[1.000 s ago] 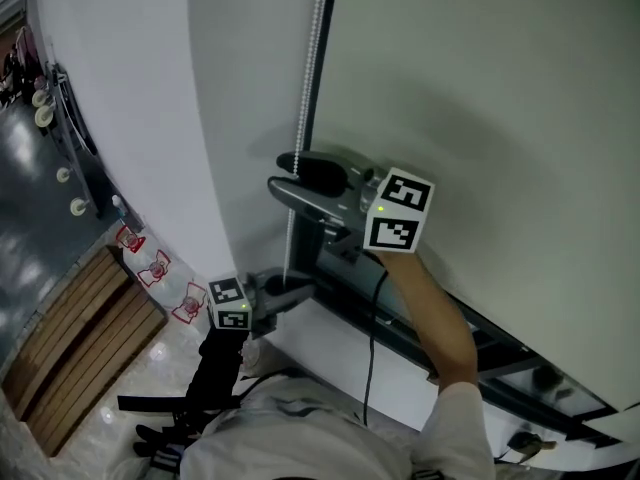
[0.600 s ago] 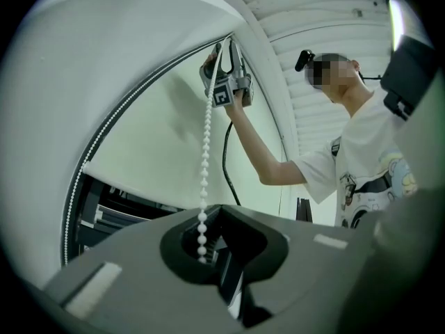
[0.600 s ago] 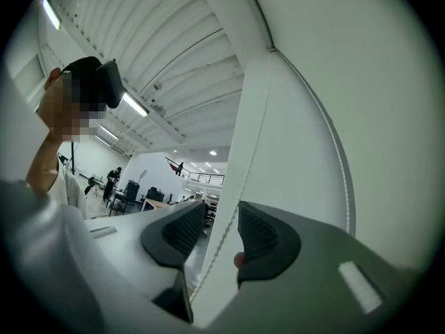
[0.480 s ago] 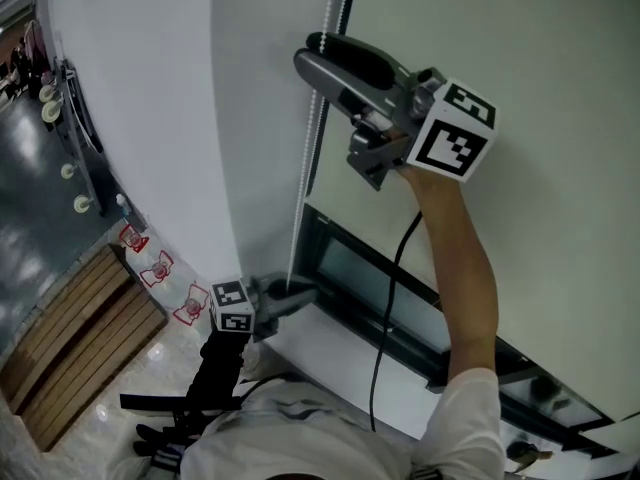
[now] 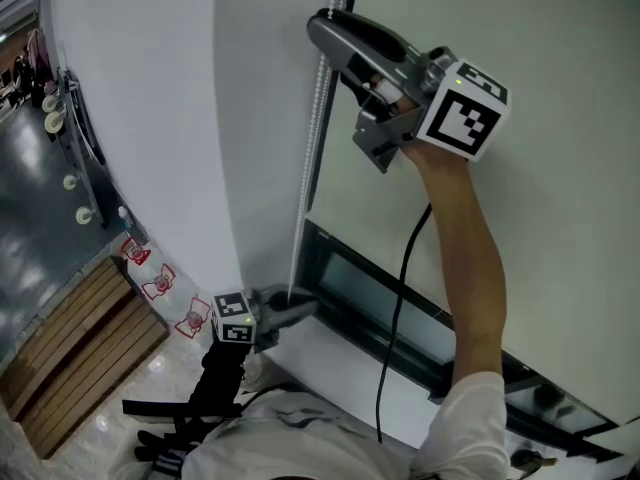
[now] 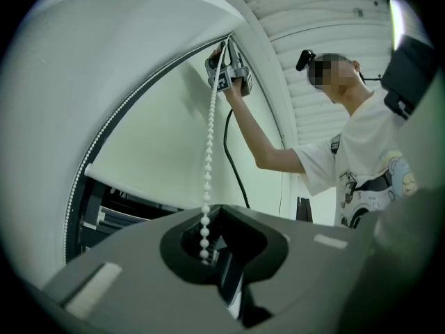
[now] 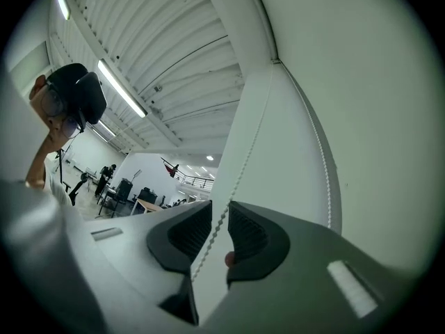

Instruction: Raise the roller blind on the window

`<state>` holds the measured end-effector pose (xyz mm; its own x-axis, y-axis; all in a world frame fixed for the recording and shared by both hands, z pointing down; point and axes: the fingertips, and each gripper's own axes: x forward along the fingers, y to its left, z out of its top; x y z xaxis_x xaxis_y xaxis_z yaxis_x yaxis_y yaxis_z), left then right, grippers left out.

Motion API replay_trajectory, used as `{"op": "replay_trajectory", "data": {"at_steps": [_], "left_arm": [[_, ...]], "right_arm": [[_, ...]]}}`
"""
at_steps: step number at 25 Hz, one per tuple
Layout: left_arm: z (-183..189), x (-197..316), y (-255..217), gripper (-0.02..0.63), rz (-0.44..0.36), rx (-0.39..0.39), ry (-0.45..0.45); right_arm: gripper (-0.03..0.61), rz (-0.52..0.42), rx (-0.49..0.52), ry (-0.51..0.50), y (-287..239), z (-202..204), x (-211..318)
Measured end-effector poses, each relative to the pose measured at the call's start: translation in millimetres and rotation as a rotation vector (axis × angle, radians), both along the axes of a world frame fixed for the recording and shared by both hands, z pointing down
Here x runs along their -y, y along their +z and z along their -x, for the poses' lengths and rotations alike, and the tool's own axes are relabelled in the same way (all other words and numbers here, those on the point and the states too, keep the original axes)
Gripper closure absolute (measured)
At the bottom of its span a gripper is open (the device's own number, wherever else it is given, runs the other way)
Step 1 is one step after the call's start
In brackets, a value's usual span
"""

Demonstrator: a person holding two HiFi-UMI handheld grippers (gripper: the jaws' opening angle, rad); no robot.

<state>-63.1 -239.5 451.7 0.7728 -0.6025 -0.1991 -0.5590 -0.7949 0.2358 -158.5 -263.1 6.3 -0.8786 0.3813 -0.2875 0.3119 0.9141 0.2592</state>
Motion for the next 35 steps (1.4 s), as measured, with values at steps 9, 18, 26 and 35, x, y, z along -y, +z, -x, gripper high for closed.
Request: {"op": "replay_trajectory", "data": {"at_steps": [9, 18, 26, 35], "left_arm": [[0, -1, 4, 0.615, 0.014, -0.003, 0.000], [-4, -1, 1, 0.615, 0.019, -0.005, 0.011], [-7, -1, 1, 0.615, 0.016, -0.009, 0.019], [-9, -2, 0, 0.615, 0.008, -0.015, 0.025]], "right_arm": [[0.563, 0.095, -0.018, -0.024, 2, -4, 3], [0.563, 0.107, -0.022, -0.050, 10, -10, -2], [0.565, 0.103, -0.043, -0.045, 28, -9, -9], [0.565, 0.091, -0.124, -0.012, 78, -1, -13]]}}
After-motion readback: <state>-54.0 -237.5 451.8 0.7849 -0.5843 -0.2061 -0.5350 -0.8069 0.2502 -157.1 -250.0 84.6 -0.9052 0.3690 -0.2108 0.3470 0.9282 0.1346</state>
